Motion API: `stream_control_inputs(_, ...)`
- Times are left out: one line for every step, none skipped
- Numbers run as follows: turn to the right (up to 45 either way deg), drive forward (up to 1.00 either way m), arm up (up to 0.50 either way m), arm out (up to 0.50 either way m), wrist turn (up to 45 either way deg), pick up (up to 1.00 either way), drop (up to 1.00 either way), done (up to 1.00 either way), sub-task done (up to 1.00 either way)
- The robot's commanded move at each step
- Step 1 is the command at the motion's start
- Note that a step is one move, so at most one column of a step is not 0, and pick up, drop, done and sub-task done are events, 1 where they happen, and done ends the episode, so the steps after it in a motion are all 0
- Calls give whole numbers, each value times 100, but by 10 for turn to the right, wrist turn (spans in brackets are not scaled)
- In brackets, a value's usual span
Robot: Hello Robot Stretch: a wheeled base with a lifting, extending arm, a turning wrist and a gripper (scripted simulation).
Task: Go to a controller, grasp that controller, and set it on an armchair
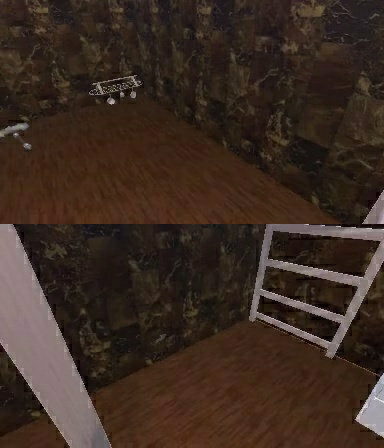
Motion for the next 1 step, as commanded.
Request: stream_control_inputs(0, 35, 0, 0, 0, 0, 0, 0, 0)
